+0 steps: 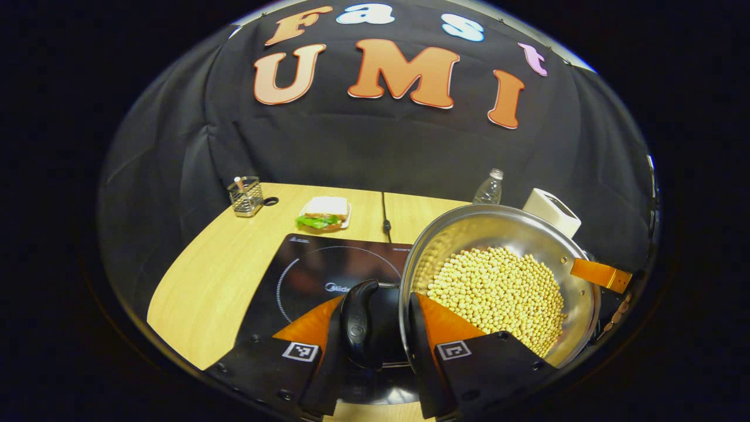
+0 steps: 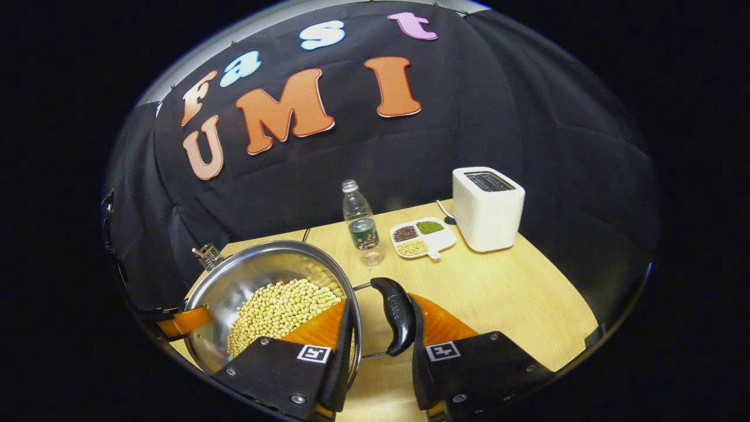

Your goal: First push the handle of the pot to place it horizontally, then grasp the pot with both hands and set it on the induction cooktop.

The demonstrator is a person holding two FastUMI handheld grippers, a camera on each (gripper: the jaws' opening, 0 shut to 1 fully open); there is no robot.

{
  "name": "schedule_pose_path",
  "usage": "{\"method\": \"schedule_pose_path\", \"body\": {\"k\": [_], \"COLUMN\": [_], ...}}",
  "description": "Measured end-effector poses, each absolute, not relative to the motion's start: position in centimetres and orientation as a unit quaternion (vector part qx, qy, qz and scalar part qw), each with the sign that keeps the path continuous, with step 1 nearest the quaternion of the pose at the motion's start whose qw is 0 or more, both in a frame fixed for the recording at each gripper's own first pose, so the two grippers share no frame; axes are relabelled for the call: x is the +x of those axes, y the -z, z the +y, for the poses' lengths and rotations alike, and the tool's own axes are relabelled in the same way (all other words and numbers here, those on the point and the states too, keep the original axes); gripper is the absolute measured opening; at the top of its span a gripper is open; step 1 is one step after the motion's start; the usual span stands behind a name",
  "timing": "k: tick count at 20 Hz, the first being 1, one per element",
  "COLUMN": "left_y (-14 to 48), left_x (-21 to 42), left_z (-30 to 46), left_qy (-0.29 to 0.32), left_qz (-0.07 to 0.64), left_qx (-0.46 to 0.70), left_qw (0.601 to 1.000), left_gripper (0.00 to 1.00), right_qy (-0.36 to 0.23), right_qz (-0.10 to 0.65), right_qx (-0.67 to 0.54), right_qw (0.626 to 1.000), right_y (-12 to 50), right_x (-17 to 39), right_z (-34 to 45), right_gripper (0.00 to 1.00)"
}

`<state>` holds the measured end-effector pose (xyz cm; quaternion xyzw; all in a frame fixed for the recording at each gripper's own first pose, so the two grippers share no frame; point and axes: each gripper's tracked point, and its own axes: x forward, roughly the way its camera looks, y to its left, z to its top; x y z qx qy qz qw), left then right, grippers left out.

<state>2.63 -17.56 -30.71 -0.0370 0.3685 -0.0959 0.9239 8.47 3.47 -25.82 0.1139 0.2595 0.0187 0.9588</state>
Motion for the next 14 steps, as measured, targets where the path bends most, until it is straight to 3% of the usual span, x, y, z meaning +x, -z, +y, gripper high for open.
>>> {"method": "schedule_pose_path", "body": {"k": [1,2,7,8,14], "left_y": [30.6,30.4,29.9,29.7,31.1], "left_x": [3.0,3.2,4.1,4.2,5.7], "left_z": [-16.4,-15.3,-10.5,-9.6,-4.6], "left_qy": [0.09,0.084,0.058,0.054,0.032], "left_qz": [0.367,0.365,0.37,0.37,0.375], "left_qx": [-0.037,-0.037,-0.042,-0.043,-0.044], "left_qw": [0.925,0.927,0.926,0.926,0.925], "left_gripper": [0.59,0.59,0.56,0.56,0.59], "right_qy": [-0.023,-0.029,-0.05,-0.055,-0.076], "right_qz": [0.259,0.26,0.262,0.262,0.268], "right_qx": [0.116,0.118,0.123,0.123,0.12], "right_qw": [0.959,0.958,0.956,0.956,0.953], "right_y": [25.6,25.5,25.3,25.2,25.8], "right_x": [8.6,8.8,9.7,9.9,11.1], "right_z": [4.6,5.6,10.7,11.6,16.6], "right_gripper": [0.41,0.45,0.45,0.41,0.45]}}
